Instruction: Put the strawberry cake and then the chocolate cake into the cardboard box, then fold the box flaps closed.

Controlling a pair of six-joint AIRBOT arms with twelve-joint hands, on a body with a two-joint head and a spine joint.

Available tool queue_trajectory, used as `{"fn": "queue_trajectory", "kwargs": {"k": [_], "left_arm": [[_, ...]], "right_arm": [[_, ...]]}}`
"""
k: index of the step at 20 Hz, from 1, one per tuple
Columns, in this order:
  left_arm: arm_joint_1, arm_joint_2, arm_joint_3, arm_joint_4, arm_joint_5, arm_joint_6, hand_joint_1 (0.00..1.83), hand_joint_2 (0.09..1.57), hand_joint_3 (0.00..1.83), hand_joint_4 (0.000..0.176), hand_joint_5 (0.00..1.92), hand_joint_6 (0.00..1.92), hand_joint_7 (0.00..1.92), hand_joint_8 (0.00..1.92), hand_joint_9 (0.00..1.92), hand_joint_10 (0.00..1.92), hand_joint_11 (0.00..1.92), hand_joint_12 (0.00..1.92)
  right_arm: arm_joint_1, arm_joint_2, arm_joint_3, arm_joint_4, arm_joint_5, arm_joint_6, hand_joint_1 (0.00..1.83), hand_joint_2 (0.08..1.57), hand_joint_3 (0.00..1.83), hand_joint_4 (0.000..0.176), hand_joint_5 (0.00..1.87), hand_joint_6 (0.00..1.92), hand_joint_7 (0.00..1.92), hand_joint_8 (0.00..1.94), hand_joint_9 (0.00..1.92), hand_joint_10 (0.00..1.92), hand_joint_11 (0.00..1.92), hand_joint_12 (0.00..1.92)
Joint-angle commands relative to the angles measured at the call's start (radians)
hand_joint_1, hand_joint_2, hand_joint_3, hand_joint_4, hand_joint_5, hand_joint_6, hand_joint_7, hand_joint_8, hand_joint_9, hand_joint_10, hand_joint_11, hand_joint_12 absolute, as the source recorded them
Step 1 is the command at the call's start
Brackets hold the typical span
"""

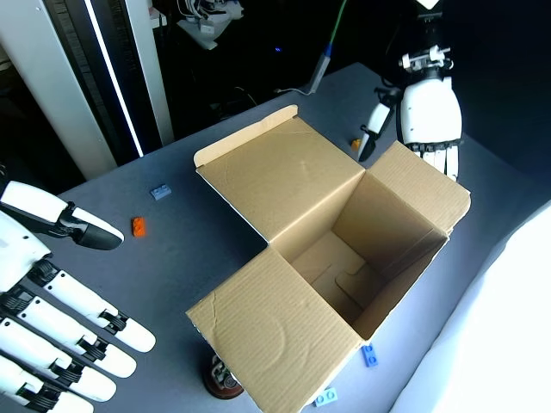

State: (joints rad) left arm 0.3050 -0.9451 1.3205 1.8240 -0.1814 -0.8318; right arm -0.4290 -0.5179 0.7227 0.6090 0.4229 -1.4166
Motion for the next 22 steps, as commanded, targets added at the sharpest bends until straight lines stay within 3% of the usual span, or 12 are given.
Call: {"fn": "queue_trajectory", "kwargs": {"k": [1, 3, 6, 13, 22], "left_arm": [[0.002, 0.001, 0.009, -0.016, 0.058, 0.002, 0.95, 0.99, 0.00, 0.051, 0.07, 0.00, 0.13, 0.00, 0.13, 0.00, 0.00, 0.58], [0.021, -0.022, 0.023, -0.018, 0.082, 0.002, 0.99, 0.98, 0.00, 0.045, 0.08, 0.00, 0.13, 0.00, 0.13, 0.00, 0.00, 0.60], [0.048, -0.069, 0.061, -0.033, 0.086, 0.002, 0.96, 0.97, 0.00, 0.051, 0.06, 0.00, 0.13, 0.00, 0.13, 0.00, 0.00, 0.61], [0.061, -0.158, 0.159, -0.039, 0.089, 0.012, 0.94, 0.98, 0.00, 0.054, 0.07, 0.00, 0.14, 0.00, 0.13, 0.00, 0.00, 0.59], [0.111, -0.196, 0.205, -0.033, 0.110, 0.012, 0.92, 1.00, 0.01, 0.052, 0.08, 0.00, 0.14, 0.00, 0.13, 0.00, 0.00, 0.57]], "right_arm": [[0.002, 0.007, 0.004, -0.010, 0.122, -0.002, 0.33, 1.13, 0.00, 0.000, 0.09, 0.00, 0.11, 0.00, 0.09, 0.00, 0.00, 0.19], [-0.013, 0.000, 0.004, -0.008, 0.166, -0.002, 0.30, 1.13, 0.01, 0.000, 0.10, 0.00, 0.11, 0.00, 0.09, 0.00, 0.00, 0.19], [-0.020, 0.000, 0.004, 0.031, 0.188, -0.002, 0.25, 1.15, 0.01, 0.000, 0.09, 0.00, 0.10, 0.00, 0.07, 0.00, 0.00, 0.12], [-0.024, 0.000, 0.004, 0.031, 0.189, -0.012, 0.59, 1.06, 0.00, 0.000, 0.06, 0.00, 0.09, 0.01, 0.07, 0.00, 0.00, 0.32], [-0.025, 0.000, 0.004, 0.031, 0.189, -0.012, 0.75, 1.03, 0.00, 0.000, 0.07, 0.01, 0.11, 0.01, 0.10, 0.01, 0.00, 0.45]]}}
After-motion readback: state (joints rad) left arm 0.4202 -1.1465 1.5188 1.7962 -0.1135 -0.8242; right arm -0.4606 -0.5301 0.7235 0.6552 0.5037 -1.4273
